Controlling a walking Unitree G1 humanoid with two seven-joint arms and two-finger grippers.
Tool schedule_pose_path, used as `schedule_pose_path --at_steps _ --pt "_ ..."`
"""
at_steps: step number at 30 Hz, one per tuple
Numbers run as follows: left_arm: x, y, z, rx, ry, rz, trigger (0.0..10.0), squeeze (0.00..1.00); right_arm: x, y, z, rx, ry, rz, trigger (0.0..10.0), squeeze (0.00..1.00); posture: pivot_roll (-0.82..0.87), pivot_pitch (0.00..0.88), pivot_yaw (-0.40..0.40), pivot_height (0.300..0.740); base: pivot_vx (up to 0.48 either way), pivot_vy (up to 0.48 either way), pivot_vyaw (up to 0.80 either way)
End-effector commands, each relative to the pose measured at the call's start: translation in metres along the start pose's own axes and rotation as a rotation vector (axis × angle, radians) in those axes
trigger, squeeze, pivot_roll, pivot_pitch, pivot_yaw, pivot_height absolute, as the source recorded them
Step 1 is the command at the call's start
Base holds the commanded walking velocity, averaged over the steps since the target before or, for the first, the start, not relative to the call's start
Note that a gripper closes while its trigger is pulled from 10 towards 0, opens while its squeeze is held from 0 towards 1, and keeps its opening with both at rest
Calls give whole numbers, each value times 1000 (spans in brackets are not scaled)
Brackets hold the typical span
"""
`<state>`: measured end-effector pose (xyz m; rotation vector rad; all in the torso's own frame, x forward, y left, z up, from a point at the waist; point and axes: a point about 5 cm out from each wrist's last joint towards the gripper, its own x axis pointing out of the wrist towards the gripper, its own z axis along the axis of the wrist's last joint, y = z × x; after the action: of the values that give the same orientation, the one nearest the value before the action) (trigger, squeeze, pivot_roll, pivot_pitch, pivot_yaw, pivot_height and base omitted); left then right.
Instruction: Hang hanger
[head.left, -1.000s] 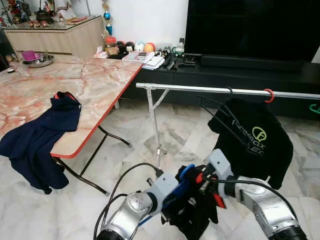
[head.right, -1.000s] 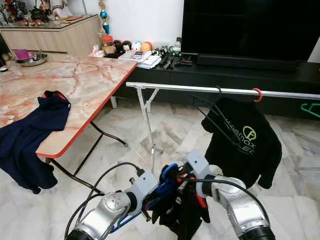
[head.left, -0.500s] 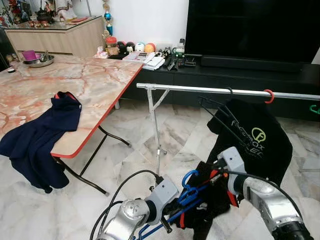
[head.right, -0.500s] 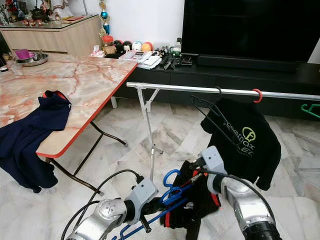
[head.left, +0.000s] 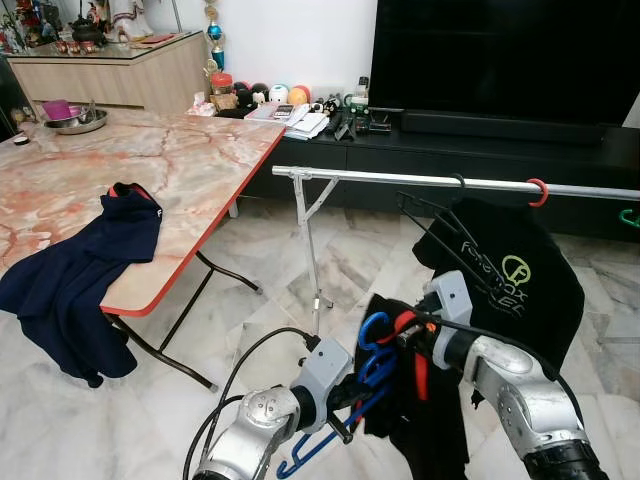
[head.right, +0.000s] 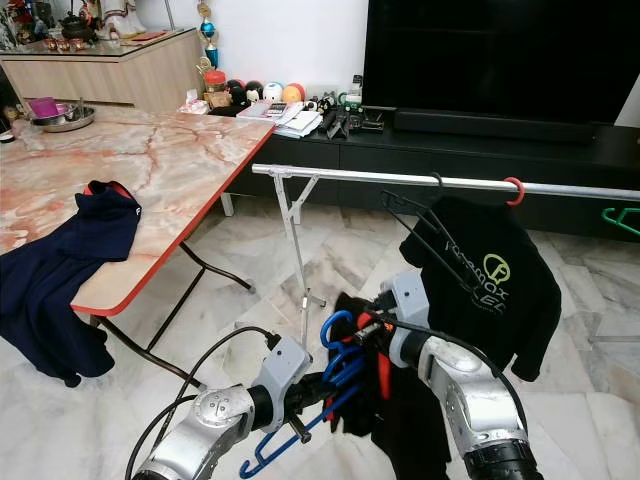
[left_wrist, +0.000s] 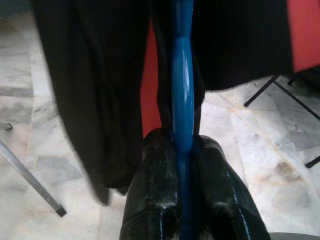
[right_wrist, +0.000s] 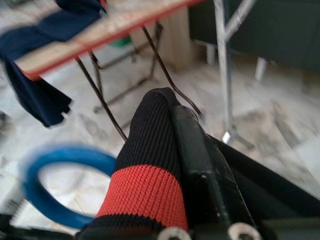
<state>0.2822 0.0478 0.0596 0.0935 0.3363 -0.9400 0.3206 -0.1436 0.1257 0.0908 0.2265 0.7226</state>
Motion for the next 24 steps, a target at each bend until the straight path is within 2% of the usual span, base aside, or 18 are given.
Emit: schedule_pose_path --at_steps 1,2,3,4,5,10,12,13,17,24 --pt "3 -7 4 -15 -19 -40 10000 0 2 14 18 -22 -89 95 10000 0 49 0 -32 740 0 0 0" --pt "4 -8 4 -15 -19 -41 10000 0 1 30 24 -32 -118 202 10000 0 47 0 -29 740 0 0 0" --pt "4 -8 4 -15 -19 -41 10000 0 1 30 24 -32 -118 202 10000 0 47 0 -29 740 0 0 0" --pt "5 -8 5 -18 -23 -42 10000 0 0 38 24 -54 -115 255 10000 0 47 0 -28 740 0 0 0" --pt "6 -8 6 -20 -25 -42 10000 0 -1 40 23 -66 -108 267 10000 0 47 0 -28 740 0 0 0" --pt "4 -5 9 -19 -33 -32 10000 0 -1 3 2 -126 33 -2 10000 0 56 0 -23 740 0 0 0" --pt "1 -2 8 -17 -29 -20 10000 0 -3 -10 2 -118 37 -95 10000 0 57 0 -21 740 0 0 0" --pt "-3 3 6 -14 -20 -2 10000 0 -7 -24 4 -118 42 -204 10000 0 57 0 -21 740 0 0 0" --pt "-7 9 4 -11 -9 18 10000 0 -11 -36 7 -123 46 -298 10000 0 63 0 -21 740 0 0 0" --pt "-24 24 -4 9 50 58 10000 0 -14 -58 17 -97 -24 -480 10000 0 71 0 -22 740 0 0 0"
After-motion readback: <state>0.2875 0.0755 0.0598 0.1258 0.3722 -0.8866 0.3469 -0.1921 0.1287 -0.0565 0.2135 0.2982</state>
